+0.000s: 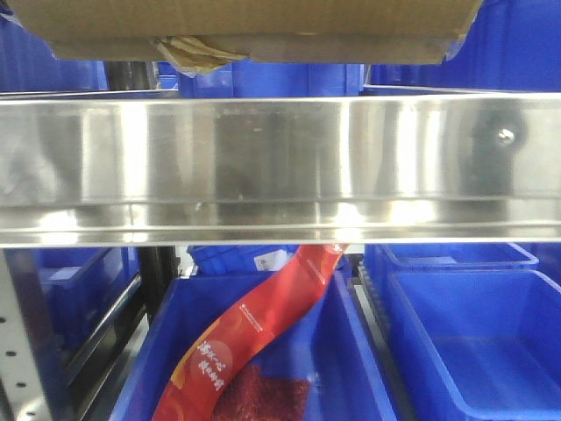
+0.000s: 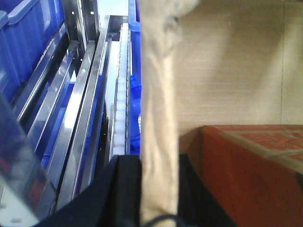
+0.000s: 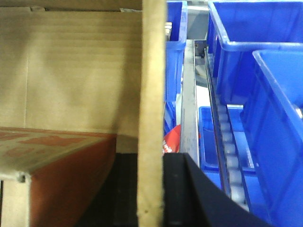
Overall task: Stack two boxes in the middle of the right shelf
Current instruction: 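Lower the held boxes onto the middle steel shelf with both grippers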
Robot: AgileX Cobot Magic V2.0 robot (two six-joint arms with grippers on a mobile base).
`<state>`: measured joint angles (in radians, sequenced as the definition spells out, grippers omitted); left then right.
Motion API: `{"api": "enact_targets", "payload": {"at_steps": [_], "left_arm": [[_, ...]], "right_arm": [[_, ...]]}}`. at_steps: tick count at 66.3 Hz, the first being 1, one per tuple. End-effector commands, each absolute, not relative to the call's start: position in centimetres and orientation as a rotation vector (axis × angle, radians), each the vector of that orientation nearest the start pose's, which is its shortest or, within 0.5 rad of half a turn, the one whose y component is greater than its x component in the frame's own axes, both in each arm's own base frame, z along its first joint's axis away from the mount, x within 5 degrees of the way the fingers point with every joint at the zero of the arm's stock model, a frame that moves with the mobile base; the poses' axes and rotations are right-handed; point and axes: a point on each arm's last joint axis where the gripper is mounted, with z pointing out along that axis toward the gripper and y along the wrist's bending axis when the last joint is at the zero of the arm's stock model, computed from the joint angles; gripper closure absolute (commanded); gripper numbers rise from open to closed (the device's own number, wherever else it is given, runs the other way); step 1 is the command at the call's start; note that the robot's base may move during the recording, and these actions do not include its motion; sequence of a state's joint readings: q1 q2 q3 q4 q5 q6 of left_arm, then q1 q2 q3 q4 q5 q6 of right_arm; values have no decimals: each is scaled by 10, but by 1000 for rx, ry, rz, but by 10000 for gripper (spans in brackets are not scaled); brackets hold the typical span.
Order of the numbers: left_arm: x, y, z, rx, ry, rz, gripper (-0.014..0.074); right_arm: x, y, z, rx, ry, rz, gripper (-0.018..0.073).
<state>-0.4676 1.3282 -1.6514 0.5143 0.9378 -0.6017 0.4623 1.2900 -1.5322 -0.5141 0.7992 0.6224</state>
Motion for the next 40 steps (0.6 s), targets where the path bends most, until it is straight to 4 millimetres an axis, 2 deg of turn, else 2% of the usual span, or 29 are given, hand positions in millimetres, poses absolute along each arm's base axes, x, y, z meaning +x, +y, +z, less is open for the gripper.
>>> {"api": "enact_targets", "payload": {"at_steps": [1, 40], "left_arm": [[248, -81, 498, -70, 1939, -35, 708], [248, -81, 498, -70, 1938, -35, 708]], "right_arm": [[250, 83, 484, 13, 1880, 71, 715], [250, 83, 484, 13, 1880, 71, 715]]}}
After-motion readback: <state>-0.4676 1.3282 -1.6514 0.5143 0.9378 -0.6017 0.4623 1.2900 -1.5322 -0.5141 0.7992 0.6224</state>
